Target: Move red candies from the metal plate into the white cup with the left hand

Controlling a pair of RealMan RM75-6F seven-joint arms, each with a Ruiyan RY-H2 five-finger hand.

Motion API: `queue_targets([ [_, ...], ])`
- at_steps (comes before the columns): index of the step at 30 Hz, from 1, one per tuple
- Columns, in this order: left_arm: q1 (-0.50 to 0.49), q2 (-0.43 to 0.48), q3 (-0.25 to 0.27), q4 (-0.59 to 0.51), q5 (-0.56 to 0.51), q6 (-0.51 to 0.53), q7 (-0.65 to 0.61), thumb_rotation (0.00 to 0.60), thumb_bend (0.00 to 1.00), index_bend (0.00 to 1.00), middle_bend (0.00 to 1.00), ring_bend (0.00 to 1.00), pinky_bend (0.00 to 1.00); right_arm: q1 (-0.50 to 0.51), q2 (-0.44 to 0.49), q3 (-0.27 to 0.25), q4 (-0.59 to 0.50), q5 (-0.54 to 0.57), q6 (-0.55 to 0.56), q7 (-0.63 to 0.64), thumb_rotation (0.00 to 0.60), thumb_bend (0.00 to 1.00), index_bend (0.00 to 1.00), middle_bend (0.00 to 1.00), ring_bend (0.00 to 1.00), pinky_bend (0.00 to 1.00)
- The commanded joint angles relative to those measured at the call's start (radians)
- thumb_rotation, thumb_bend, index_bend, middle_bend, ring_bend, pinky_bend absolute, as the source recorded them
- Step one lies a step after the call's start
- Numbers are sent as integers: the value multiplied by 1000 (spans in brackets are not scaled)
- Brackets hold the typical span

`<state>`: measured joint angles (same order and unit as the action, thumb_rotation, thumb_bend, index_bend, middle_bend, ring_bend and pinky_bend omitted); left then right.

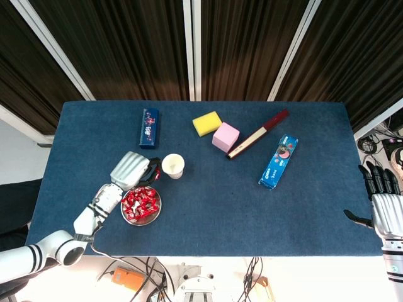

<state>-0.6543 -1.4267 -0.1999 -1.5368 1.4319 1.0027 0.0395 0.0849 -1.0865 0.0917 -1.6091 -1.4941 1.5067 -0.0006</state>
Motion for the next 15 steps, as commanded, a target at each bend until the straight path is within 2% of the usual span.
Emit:
queue_targets([
  [1,-60,-37,-48,21,-74,-61,35,600,485,572,932,876,850,-2,2,0,1,1,3,3,600,111,0,16,0,0],
  [8,-120,-113,-74,100,-199,-114,101,600,481,573,932,876,850,-5,8,2,1,8,1,5,600,111,0,16,0,0],
  [13,-141,-142,-74,140,-255,-121,146,600,470,569,930,874,850,-2,7,2,1,9,-5,5,600,110,0,16,0,0],
  [15,-144,-145,-70,148,-271,-117,171,600,453,538,928,873,849,-2,7,3,1,9,-4,6,600,109,0,16,0,0],
])
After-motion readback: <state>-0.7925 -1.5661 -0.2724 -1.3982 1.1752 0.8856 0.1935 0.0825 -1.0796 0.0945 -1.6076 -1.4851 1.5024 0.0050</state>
